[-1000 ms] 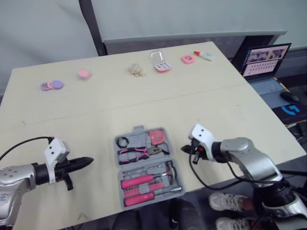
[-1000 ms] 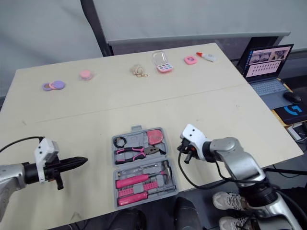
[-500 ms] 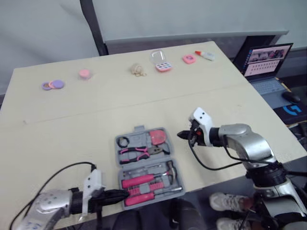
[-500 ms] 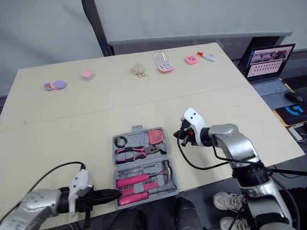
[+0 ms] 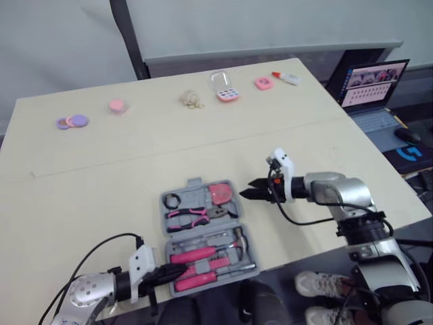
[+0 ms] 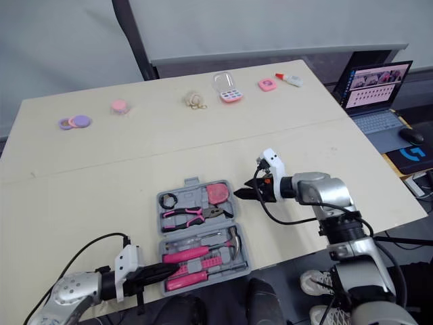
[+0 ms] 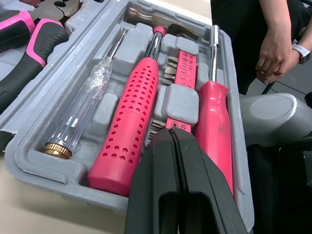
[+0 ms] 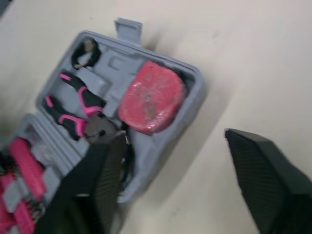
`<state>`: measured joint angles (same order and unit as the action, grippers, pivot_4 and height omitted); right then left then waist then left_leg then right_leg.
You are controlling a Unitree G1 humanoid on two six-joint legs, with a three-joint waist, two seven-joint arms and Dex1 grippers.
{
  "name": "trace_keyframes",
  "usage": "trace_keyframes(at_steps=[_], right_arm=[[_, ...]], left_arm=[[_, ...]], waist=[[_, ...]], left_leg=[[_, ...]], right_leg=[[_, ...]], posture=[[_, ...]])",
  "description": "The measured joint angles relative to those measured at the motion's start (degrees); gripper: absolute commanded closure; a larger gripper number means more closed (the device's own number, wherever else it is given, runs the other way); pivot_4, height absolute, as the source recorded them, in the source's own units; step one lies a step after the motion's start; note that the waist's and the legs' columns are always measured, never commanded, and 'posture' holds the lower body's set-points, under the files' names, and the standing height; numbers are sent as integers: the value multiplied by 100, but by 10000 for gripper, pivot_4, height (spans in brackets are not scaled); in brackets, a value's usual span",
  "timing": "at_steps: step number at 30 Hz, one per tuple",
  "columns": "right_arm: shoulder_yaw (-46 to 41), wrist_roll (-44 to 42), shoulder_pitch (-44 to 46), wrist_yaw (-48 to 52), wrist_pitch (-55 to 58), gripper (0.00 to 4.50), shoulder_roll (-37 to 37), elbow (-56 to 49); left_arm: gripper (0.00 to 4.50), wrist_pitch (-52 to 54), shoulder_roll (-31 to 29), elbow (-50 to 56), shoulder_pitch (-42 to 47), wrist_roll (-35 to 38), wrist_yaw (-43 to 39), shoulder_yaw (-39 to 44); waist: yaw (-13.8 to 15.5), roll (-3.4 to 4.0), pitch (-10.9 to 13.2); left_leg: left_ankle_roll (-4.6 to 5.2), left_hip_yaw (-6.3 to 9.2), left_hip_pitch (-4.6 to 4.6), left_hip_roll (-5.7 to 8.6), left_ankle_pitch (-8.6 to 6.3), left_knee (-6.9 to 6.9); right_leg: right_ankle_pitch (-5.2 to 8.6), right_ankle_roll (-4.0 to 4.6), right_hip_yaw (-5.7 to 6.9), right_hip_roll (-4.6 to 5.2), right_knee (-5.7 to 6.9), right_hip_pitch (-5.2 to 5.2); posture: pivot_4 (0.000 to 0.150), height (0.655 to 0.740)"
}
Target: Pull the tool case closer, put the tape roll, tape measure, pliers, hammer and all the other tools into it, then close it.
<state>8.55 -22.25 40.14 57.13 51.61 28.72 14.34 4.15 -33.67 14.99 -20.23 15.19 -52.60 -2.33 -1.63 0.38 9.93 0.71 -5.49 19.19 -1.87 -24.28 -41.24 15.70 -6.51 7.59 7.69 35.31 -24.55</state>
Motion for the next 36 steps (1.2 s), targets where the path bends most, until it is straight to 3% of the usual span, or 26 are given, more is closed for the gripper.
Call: trace_keyframes(at_steps=[23,31,36], right_arm=[[2,416,1516,628,-800,218,-1263,3761],[0,492,1552,974,-744,218,-1492,3644],[1,363,1264,1158,-306,218,-1255,2444]], left_arm=[[45000,-13,-214,234,-301,-104,396,-93],[45000,-50,-305,241,-332,-104,433,-102],[45000,-4,-331,253,-292,-105,437,-107]], waist=[[-147,18,-4],[-159,25,-2],[-146,29,1]], left_leg=[[0,2,-1,-1,0,9],[0,4,0,-1,0,10],[0,6,1,-2,0,9]], right_leg=[[1,1,2,-2,2,-1],[1,1,2,-2,1,-2],[1,1,2,-1,1,-2]], posture=[[1500,7287],[1500,7287],[1500,7287]])
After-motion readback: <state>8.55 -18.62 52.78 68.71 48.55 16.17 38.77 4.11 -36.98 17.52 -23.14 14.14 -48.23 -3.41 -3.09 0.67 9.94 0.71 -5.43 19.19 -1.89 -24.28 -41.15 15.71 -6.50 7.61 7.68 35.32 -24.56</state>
